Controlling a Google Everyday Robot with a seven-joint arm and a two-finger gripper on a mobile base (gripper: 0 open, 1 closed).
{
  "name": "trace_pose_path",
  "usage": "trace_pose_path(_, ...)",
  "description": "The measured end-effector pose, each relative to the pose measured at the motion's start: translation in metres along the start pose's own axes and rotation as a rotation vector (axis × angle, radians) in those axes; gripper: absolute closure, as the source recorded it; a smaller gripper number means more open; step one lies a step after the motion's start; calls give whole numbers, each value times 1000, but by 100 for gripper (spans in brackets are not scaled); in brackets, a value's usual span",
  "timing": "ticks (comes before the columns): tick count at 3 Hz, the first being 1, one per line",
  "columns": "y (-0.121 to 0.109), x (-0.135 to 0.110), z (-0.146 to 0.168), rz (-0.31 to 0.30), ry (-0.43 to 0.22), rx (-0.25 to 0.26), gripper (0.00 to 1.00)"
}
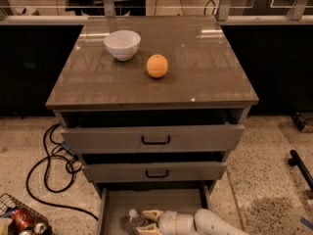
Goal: Place water bottle into bottom drawer
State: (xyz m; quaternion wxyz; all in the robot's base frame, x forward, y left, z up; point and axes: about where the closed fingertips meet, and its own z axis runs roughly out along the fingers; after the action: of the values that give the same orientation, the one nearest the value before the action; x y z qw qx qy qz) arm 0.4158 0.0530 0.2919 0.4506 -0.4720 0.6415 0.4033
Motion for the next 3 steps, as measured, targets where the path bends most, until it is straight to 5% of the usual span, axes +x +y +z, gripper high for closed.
trace_pose_path(3, -51, 22, 25, -1, -56, -77, 100)
